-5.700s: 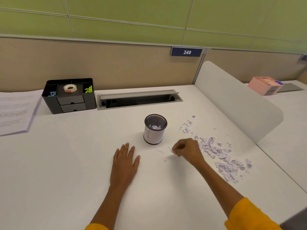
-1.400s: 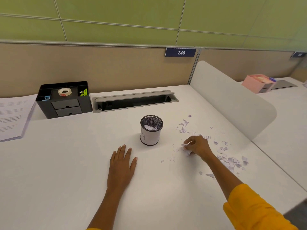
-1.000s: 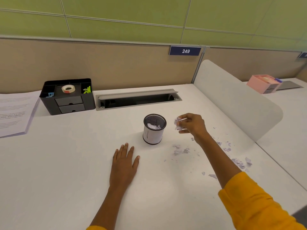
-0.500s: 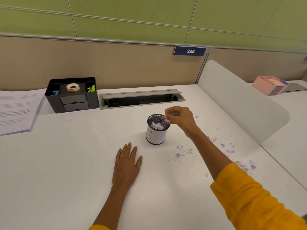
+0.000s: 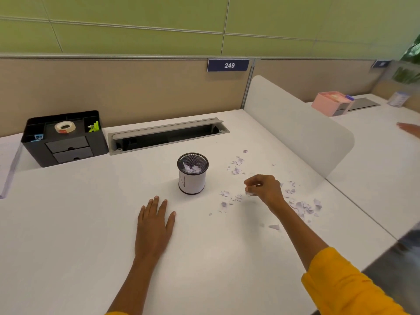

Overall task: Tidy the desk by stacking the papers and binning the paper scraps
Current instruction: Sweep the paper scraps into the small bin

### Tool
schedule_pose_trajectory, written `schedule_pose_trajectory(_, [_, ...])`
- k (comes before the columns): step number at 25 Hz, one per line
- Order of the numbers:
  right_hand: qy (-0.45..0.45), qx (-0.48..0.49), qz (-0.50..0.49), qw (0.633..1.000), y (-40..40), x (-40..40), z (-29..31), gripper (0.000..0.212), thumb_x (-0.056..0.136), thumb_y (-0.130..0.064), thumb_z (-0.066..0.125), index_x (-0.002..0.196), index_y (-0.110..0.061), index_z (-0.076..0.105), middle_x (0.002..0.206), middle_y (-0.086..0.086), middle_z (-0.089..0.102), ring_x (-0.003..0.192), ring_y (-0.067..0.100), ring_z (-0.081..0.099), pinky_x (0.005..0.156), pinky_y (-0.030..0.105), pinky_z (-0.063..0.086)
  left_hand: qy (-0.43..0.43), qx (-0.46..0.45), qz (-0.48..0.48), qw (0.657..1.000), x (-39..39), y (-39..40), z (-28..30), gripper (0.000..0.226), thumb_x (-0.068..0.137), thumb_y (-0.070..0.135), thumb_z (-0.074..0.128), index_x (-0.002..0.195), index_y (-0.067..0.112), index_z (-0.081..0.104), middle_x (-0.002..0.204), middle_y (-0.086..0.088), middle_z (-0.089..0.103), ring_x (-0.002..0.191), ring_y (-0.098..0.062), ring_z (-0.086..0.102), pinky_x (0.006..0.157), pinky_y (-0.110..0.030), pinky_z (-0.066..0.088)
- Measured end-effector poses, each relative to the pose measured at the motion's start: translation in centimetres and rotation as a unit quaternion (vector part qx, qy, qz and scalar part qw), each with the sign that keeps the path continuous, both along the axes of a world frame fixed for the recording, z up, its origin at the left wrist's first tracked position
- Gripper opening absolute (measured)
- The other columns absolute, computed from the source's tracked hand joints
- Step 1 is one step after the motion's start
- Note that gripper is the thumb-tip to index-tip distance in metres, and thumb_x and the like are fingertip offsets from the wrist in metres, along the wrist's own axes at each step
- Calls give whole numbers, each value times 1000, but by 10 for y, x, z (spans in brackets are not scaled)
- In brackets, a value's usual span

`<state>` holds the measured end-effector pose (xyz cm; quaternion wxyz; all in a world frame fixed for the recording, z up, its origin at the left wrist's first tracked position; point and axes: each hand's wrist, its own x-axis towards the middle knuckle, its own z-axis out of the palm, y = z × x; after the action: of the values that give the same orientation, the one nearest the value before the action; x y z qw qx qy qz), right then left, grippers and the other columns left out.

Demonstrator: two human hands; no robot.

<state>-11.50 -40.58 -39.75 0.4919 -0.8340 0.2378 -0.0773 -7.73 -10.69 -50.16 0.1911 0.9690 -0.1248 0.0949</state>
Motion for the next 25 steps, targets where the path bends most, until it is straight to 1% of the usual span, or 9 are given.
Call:
schedule_pose_trajectory(3, [32,-9,-9,999,-21,-20,-12,17,72,-7,79,87,-12,73,90,6,72,87,24,67,88,35,54,-4,-1,0,1000,1,0,-1,68,88,51,21,127,8,56,140,-15,46,132,-29,41,112,-39,21])
schedule_pose_trajectory(6, [30,-73,-51,996,-48,-37,-9,19,72,-14,80,90,-12,74,93,5,72,86,20,64,73,16,45,-5,-3,-2,1000,1,0,-1,70,87,52,21,129,7,55,141,-16,45,133,-30,39,112,-40,21])
schedule_pose_trajectory(9, [78,-142,-128,978,-82,-53,-14,32,67,-30,84,93,-18,72,106,7,67,102,24,60,80,27,43,-1,-5,-5,1000,0,-1,0,65,88,48,27,129,7,54,142,-17,44,133,-30,38,113,-41,21])
schedule_pose_trajectory(12, [216,-187,-117,951,-99,-62,-24,64,55,-57,83,110,-28,65,124,10,57,119,33,49,101,42,39,5,-9,-3,1000,-1,-2,1,61,88,45,32,129,6,55,142,-17,44,133,-31,38,112,-43,22])
schedule_pose_trajectory(15, [257,-177,-92,946,-94,-60,-31,78,51,-60,84,119,-30,60,128,12,48,125,36,43,103,43,36,5,-6,-3,1000,-1,-1,2,68,87,50,24,128,6,55,140,-17,45,132,-31,40,112,-42,23])
schedule_pose_trajectory(18, [210,-138,-77,965,-85,-52,-36,66,41,-50,88,99,-29,65,113,16,57,98,34,61,87,44,53,6,-7,-3,1000,-1,-1,3,68,87,50,24,128,6,55,140,-17,45,132,-30,40,112,-42,23])
schedule_pose_trajectory(20, [178,-122,-68,974,-73,-46,-30,41,54,-26,89,88,-21,67,96,16,63,71,27,62,69,35,56,10,-9,-2,1000,-2,-1,4,65,88,48,27,129,6,54,142,-17,44,133,-30,39,113,-42,22])
schedule_pose_trajectory(22, [177,-111,-54,977,-59,-39,-26,26,64,-10,81,87,-11,69,78,10,64,50,16,58,51,25,51,10,-9,-1,1000,-2,-2,4,68,87,50,23,129,7,55,142,-16,44,133,-30,39,113,-41,21])
schedule_pose_trajectory(25, [154,-62,-42,985,-40,-26,-25,15,68,1,72,82,-4,70,70,13,64,50,18,59,50,26,55,7,-8,-1,1000,-3,-2,5,70,87,51,20,128,7,55,141,-16,45,132,-30,39,112,-40,21])
